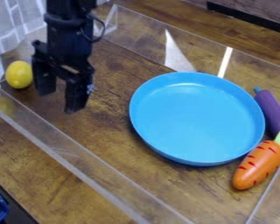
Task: Put the lemon on the blue tray
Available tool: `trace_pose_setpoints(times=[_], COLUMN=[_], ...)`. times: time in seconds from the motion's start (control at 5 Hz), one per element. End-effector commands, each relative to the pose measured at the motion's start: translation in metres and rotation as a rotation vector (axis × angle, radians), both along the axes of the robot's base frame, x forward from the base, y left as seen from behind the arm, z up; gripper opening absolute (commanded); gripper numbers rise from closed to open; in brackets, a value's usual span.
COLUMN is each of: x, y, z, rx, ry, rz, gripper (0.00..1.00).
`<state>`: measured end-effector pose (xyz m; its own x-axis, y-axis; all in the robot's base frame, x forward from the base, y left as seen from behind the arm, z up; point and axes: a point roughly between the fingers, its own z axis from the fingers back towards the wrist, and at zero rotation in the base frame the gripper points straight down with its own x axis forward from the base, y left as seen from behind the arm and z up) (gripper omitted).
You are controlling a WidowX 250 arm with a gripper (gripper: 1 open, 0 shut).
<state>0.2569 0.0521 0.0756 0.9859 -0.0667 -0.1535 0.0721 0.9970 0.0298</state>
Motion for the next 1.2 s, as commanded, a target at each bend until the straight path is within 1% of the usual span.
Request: trace_pose_setpoints(times=[0.0,0.2,0.4,0.6,0.8,1.0], x=[-0.002,0.001,0.001,0.0,0.0,0.003], y=[0.015,0.023,0.036,0.048,0.061,0.051], z=[0.029,0.042,0.027,0.01,-0.006,-0.005], rx=[0.013,0.011,0.016,0.011,-0.022,-0.049], ry=[-0.072,-0.091,-0.086,-0.083,-0.098,-0.113], rz=[0.04,0.122,0.178,0.236,0.308,0.336], gripper=[0.0,1.0,1.0,1.0,1.0,1.0])
